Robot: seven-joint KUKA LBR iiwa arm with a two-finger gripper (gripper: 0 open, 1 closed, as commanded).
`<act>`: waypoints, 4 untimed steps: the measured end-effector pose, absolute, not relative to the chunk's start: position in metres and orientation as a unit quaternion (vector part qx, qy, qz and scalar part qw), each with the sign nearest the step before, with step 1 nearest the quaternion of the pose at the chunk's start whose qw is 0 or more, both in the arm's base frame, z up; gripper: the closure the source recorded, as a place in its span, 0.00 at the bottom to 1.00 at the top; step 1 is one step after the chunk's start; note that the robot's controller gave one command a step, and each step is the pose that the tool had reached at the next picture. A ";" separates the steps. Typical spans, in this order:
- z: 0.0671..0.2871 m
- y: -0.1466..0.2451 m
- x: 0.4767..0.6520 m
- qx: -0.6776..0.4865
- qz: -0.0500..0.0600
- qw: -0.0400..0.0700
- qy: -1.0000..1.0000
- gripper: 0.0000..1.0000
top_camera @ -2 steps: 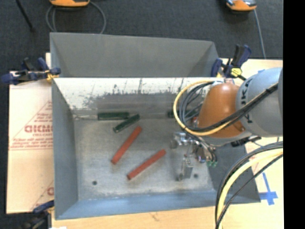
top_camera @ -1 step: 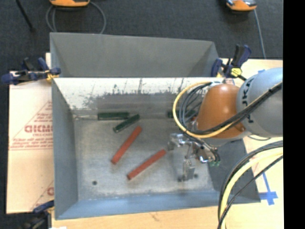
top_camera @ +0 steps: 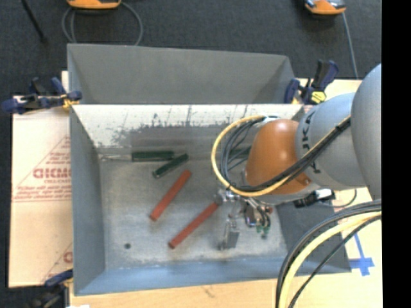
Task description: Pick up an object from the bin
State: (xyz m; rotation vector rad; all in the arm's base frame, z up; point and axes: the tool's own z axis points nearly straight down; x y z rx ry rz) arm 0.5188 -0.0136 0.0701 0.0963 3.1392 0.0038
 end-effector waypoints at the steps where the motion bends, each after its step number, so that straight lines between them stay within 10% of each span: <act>1: 0.070 0.037 0.514 0.059 0.002 -0.001 0.998 0.00; 2: 0.070 0.088 0.489 0.097 0.001 -0.001 0.995 0.00; 3: 0.121 0.114 0.482 0.080 0.002 0.003 0.997 0.00; 4: 0.070 0.149 0.498 0.038 0.000 0.004 0.999 0.00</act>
Offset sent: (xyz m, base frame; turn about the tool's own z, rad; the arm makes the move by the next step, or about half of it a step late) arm -0.0047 0.0477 -0.0001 0.0613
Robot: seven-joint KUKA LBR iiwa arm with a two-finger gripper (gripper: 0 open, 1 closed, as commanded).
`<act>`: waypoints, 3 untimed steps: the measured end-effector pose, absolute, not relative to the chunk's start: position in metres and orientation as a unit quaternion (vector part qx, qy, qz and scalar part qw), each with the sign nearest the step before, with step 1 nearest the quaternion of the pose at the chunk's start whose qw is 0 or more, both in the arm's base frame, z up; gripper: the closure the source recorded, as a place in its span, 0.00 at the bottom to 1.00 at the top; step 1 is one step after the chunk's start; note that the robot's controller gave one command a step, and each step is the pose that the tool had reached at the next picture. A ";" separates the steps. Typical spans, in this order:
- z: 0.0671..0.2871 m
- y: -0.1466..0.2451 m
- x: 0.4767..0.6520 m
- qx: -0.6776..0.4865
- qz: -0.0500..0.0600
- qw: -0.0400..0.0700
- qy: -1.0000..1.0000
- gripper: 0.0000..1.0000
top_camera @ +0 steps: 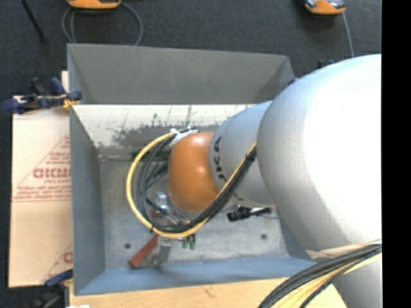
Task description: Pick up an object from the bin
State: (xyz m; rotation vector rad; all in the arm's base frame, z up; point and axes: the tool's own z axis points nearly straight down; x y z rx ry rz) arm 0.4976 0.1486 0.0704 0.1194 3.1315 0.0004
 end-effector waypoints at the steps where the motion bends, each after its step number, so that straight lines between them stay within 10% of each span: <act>1: 0.073 0.149 0.499 0.036 0.001 0.006 0.999 1.00; 2: 0.072 0.173 0.509 -0.164 0.000 0.004 0.986 1.00; 3: 0.236 0.199 0.533 -0.286 0.000 0.006 0.958 1.00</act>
Offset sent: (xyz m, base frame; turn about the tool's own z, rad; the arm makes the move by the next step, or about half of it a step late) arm 0.0000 0.0000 0.0000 0.0000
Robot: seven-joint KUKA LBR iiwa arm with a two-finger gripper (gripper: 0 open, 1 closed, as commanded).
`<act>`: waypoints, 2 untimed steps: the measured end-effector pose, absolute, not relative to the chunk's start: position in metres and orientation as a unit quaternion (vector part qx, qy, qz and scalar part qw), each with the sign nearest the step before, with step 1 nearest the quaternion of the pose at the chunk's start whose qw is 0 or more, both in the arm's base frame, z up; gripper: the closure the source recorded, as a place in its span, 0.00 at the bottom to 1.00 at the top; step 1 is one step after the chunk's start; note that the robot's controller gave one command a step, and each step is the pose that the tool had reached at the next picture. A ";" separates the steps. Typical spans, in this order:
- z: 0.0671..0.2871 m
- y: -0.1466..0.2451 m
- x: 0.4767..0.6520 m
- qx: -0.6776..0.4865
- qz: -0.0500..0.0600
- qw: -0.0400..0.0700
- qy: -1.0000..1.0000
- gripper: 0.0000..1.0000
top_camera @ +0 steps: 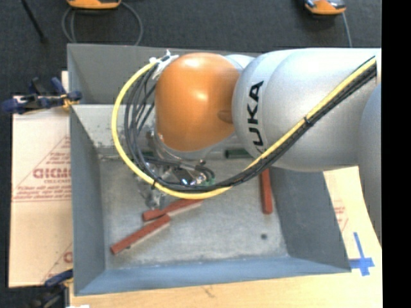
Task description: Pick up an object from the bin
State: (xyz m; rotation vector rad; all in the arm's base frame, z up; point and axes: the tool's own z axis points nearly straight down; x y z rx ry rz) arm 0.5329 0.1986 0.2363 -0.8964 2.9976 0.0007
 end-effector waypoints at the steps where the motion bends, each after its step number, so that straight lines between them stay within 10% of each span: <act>1: 0.232 0.198 0.531 -0.287 0.000 0.002 0.958 0.00; 2: 0.078 0.191 0.541 -0.347 0.000 -0.002 0.938 0.00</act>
Offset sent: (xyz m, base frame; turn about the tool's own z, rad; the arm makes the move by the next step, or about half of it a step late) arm 0.0000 0.0000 0.0000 0.0000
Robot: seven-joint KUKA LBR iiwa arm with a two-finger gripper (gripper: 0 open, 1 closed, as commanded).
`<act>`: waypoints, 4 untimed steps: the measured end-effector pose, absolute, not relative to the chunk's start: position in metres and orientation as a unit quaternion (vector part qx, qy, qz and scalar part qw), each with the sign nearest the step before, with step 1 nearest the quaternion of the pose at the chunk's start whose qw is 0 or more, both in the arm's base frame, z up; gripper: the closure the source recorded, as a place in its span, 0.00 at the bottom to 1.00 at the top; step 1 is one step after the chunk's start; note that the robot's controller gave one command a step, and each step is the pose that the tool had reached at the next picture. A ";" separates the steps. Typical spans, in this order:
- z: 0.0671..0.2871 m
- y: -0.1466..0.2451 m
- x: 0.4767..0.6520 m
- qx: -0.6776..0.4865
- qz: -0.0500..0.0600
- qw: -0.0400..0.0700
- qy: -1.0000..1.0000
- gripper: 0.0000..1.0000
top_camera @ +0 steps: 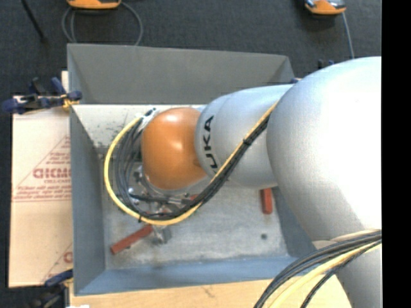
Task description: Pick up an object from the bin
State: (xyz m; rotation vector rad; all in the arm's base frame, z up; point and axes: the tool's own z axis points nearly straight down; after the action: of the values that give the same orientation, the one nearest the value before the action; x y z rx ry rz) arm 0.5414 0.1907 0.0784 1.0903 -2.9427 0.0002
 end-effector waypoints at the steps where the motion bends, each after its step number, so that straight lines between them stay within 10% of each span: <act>1: 0.083 0.191 0.543 0.347 0.000 -0.002 -0.938 1.00; 2: 0.083 0.192 0.543 0.347 0.000 -0.002 -0.938 0.00; 3: 0.070 0.218 0.565 0.467 0.000 -0.003 -0.884 0.00; 4: 0.071 0.218 0.565 0.465 -0.001 -0.002 -0.885 1.00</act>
Offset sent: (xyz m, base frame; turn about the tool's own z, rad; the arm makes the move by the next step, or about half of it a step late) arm 0.0000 0.0000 0.0000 0.0000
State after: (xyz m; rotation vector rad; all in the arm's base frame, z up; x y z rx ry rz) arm 0.5651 0.2178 0.0708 1.4628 -2.7858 -0.0034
